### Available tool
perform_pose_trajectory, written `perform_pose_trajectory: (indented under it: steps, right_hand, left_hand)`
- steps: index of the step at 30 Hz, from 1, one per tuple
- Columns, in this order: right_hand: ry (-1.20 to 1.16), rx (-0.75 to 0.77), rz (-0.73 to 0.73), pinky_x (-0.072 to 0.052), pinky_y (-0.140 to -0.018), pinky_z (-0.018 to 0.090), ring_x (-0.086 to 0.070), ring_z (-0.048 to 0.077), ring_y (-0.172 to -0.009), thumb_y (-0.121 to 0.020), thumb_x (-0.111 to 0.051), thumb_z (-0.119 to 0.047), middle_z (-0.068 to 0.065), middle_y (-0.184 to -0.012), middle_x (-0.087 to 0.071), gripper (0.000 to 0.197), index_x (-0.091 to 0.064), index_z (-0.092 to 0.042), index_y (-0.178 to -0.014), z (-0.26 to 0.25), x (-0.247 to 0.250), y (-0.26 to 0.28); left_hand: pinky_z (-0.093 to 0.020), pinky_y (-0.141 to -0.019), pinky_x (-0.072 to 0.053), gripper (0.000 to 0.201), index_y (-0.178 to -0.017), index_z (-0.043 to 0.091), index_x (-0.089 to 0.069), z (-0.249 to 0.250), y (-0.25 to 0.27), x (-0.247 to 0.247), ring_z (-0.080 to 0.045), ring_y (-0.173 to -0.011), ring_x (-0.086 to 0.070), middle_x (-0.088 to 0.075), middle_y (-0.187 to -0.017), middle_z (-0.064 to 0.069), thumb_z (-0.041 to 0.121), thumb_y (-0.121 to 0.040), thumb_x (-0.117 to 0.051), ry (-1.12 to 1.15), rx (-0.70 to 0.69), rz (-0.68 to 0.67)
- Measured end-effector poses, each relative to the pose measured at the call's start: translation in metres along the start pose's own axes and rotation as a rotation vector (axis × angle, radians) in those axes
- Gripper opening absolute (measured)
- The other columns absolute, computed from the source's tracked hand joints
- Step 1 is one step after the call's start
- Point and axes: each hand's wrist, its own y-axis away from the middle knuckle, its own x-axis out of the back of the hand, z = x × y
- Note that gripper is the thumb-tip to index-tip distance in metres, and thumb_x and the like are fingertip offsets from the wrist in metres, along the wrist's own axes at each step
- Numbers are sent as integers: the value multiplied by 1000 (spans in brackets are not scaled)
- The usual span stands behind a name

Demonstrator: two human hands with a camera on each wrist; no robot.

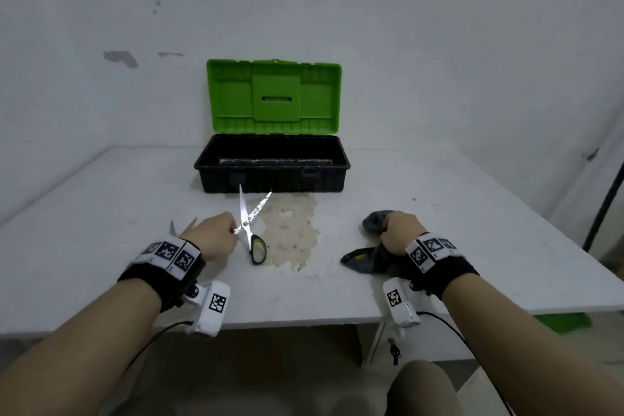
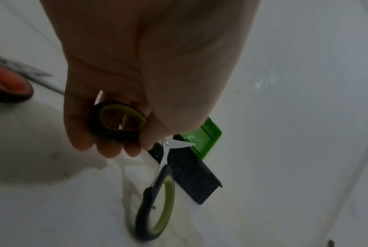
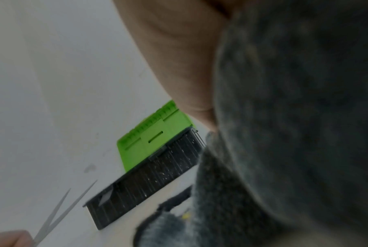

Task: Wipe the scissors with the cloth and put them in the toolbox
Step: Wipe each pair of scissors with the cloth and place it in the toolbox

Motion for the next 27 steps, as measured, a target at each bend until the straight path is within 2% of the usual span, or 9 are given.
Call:
perform_pose_trajectory:
  steps: [5, 8, 10, 12, 14, 19, 23, 25, 27]
  right_hand:
    - [-445, 110, 124, -42, -68, 32, -59, 26, -89, -94, -46, -25, 7, -98, -61, 20, -52, -12, -107, -3, 24, 24]
    - [-748, 160, 151, -49, -72, 32, -61, 17, -86, -95, -43, -18, 6, -98, -64, 18, -55, -13, -108, -9, 23, 37]
    - [-888, 153, 163, -50, -73, 29, -60, 12, -87, -98, -43, -21, 3, -98, -61, 18, -52, -13, -110, -12, 20, 42]
    - [-1023, 139, 112, -55, -80, 39, -65, 20, -90, -96, -48, -25, 8, -99, -65, 20, -51, -13, -112, -13, 12, 43]
    - [-1139, 139, 35, -55, -88, 47, -69, 28, -92, -94, -55, -25, 15, -99, -70, 18, -52, -13, -108, -14, 3, 45]
    - [-1049, 160, -9, -55, -88, 45, -68, 26, -91, -92, -61, -30, 12, -101, -68, 20, -53, -16, -103, -21, -18, 55]
    - [-1250, 84, -133, -55, -83, 41, -67, 24, -87, -93, -58, -29, 12, -99, -67, 18, -62, -15, -103, -22, -21, 62]
    - [-1293, 102, -119, -53, -93, 45, -66, 27, -97, -95, -47, -20, 10, -100, -69, 20, -66, -17, -102, -21, -19, 67]
    - [-1179, 187, -9, -53, -93, 45, -66, 23, -98, -96, -44, -14, 5, -101, -70, 25, -66, -22, -104, -18, -24, 71]
  left_hand:
    - [-28, -64, -48, 13, -93, 14, -61, 30, 21, 0, -17, -70, -54, -58, -77, -3, 10, -99, -50, 452, -152, -20]
    - [-26, -65, -49, 16, -96, 8, -68, 46, 28, -7, -15, -68, -55, -57, -72, 0, 15, -99, -54, 578, -220, -39]
    - [-28, -67, -52, 19, -94, 14, -69, 52, 32, -14, -13, -67, -59, -60, -70, 2, 30, -98, -60, 595, -282, -69]
    - [-29, -68, -53, 21, -90, 20, -69, 58, 36, -24, -11, -65, -61, -61, -68, 6, 40, -95, -64, 583, -331, -101]
    - [-31, -65, -52, 21, -85, 20, -66, 65, 39, -35, -12, -60, -58, -59, -63, 6, 39, -94, -66, 593, -355, -118]
    - [-30, -59, -42, 28, -77, 19, -62, 74, 38, -57, -11, -55, -49, -53, -59, 7, 43, -90, -70, 631, -327, -140]
    - [-27, -62, -41, 30, -72, 23, -65, 78, 37, -65, -7, -59, -49, -54, -60, 10, 47, -88, -70, 557, -321, -83]
    - [-24, -59, -38, 30, -77, 22, -70, 83, 38, -65, -4, -58, -49, -54, -61, 12, 48, -93, -64, 508, -304, -32]
    - [-21, -55, -33, 32, -82, 22, -74, 88, 39, -64, -1, -57, -47, -52, -61, 13, 45, -97, -58, 449, -294, 11]
